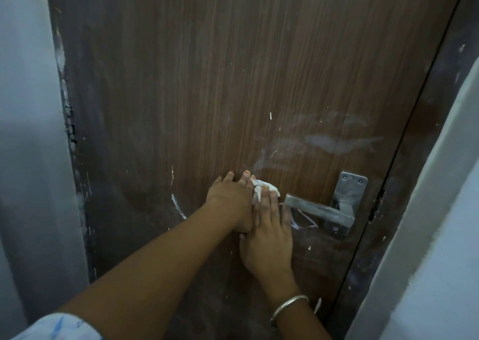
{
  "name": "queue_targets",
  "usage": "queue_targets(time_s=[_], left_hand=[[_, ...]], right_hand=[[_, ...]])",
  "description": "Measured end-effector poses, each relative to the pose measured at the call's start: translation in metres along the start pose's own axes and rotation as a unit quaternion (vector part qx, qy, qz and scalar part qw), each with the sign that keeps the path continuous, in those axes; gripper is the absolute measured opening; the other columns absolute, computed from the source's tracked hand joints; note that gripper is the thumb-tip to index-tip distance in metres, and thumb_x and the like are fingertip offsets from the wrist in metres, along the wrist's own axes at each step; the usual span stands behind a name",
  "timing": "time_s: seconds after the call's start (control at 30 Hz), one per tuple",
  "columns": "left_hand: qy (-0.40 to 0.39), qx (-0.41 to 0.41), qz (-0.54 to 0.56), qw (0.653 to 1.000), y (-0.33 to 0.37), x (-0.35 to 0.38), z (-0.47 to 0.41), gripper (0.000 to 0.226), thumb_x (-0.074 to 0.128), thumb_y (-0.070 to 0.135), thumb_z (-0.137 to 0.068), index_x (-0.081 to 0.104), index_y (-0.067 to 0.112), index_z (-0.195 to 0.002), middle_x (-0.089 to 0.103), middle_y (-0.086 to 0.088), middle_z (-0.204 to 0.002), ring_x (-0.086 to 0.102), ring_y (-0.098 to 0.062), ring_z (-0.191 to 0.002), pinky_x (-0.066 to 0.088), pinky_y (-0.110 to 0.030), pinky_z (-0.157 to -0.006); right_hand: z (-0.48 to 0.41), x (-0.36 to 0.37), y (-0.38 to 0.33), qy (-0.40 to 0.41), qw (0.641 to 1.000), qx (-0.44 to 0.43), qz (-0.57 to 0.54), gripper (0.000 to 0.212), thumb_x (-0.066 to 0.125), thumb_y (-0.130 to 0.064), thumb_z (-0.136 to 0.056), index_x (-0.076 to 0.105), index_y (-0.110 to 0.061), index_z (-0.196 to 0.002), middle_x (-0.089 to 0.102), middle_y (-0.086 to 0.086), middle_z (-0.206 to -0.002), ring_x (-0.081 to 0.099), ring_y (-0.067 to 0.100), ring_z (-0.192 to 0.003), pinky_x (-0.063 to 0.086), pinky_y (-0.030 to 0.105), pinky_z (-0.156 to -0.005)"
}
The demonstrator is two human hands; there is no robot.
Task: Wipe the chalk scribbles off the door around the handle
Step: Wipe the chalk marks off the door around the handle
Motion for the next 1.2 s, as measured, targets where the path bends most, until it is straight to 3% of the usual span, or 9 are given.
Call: queue_targets(time_s=[0.1, 0.23, 0.47, 0.57, 0.6, 0.7, 0.9, 1.07, 1.2], left_hand=[[-0.008, 0.003, -0.001, 1.0, -0.001, -0.003, -0.001, 0.092, 0.054, 0.038, -0.085, -0.009, 0.014, -0.149, -0.01, -0.005, -0.159, -0.004, -0.031, -0.145, 0.007, -0.045, -0.117], [-0.015, 0.008, -0.037, 0.999, 0.002, -0.005, -0.003, 0.083, 0.048, 0.039, -0.088, -0.003, 0.018, -0.15, -0.009, -0.006, -0.159, -0.003, -0.034, -0.145, 0.01, -0.048, -0.117], [0.037, 0.044, -0.06, 0.997, 0.002, -0.004, -0.001, 0.075, 0.042, 0.04, -0.09, 0.006, 0.013, -0.15, 0.004, -0.012, -0.158, -0.001, -0.03, -0.146, 0.008, -0.044, -0.116], [0.045, 0.062, -0.038, 0.996, -0.008, -0.006, 0.0, 0.074, 0.041, 0.038, -0.09, 0.005, 0.01, -0.149, 0.006, -0.011, -0.159, -0.001, -0.025, -0.146, 0.009, -0.043, -0.117], [0.045, 0.06, -0.044, 0.996, -0.009, -0.006, 0.0, 0.074, 0.041, 0.038, -0.09, 0.005, 0.01, -0.149, 0.006, -0.01, -0.159, 0.0, -0.025, -0.146, 0.01, -0.044, -0.117], [0.054, 0.053, -0.059, 0.995, -0.004, -0.006, 0.001, 0.073, 0.041, 0.036, -0.09, 0.007, 0.009, -0.149, 0.01, -0.011, -0.158, 0.005, -0.026, -0.146, 0.013, -0.044, -0.117], [0.032, 0.063, 0.007, 0.997, -0.011, -0.01, 0.003, 0.067, 0.039, 0.022, -0.092, 0.006, 0.009, -0.149, 0.008, -0.01, -0.158, 0.004, -0.024, -0.146, 0.013, -0.042, -0.115], [0.037, 0.047, -0.006, 0.998, -0.003, -0.005, -0.001, 0.073, 0.044, 0.028, -0.091, 0.004, 0.007, -0.149, 0.007, -0.012, -0.158, 0.004, -0.025, -0.146, 0.012, -0.042, -0.116], [0.016, 0.051, 0.015, 0.998, -0.009, -0.004, 0.0, 0.076, 0.046, 0.022, -0.089, 0.0, 0.01, -0.149, 0.002, -0.01, -0.159, 0.004, -0.025, -0.146, 0.013, -0.043, -0.115]], right_hand=[[0.0, 0.004, -0.001, -0.008, 0.999, 0.028, -0.021, 0.095, 0.073, -0.038, -0.065, 0.031, 0.001, -0.141, 0.023, 0.021, -0.15, 0.015, 0.035, -0.139, 0.012, 0.046, -0.115], [-0.011, 0.011, -0.016, -0.033, 0.997, -0.027, -0.061, 0.095, 0.061, -0.034, -0.079, -0.002, -0.005, -0.145, -0.011, 0.017, -0.152, -0.017, 0.032, -0.139, -0.009, 0.042, -0.115], [-0.008, 0.009, -0.008, -0.029, 0.998, -0.045, -0.017, 0.082, 0.064, -0.032, -0.076, 0.026, -0.002, -0.143, 0.018, 0.022, -0.151, 0.013, 0.037, -0.14, 0.013, 0.05, -0.113], [-0.009, 0.011, -0.008, -0.062, 0.995, -0.075, 0.021, 0.077, 0.051, -0.033, -0.088, 0.011, -0.002, -0.146, -0.01, 0.021, -0.151, -0.013, 0.036, -0.139, -0.008, 0.048, -0.112], [-0.009, 0.012, -0.009, -0.066, 0.995, -0.075, 0.026, 0.077, 0.049, -0.034, -0.089, 0.01, -0.001, -0.146, -0.011, 0.022, -0.151, -0.015, 0.036, -0.138, -0.011, 0.047, -0.112], [-0.01, 0.005, -0.009, -0.064, 0.995, -0.055, 0.05, 0.076, 0.053, -0.038, -0.085, 0.022, -0.001, -0.144, 0.013, 0.025, -0.151, 0.007, 0.038, -0.14, 0.004, 0.048, -0.113], [-0.009, 0.012, -0.011, -0.08, 0.984, -0.154, 0.043, 0.068, 0.033, -0.025, -0.095, -0.004, 0.006, -0.143, -0.009, 0.026, -0.152, -0.018, 0.038, -0.138, -0.017, 0.044, -0.111], [-0.007, 0.011, -0.015, -0.048, 0.991, -0.111, 0.052, 0.065, 0.029, -0.03, -0.096, 0.001, 0.0, -0.146, -0.005, 0.023, -0.153, -0.012, 0.037, -0.139, -0.012, 0.046, -0.11], [0.003, 0.008, -0.006, -0.043, 0.998, -0.023, 0.032, 0.072, 0.047, -0.033, -0.089, 0.015, 0.002, -0.143, -0.003, 0.023, -0.152, -0.008, 0.036, -0.14, -0.005, 0.047, -0.112]])
Point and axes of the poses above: each hand's wrist, its own z-axis away from the middle knuckle, its own x-axis out of the palm, y = z × x, the point moved 3 cm from there along -z, towards the middle knuckle
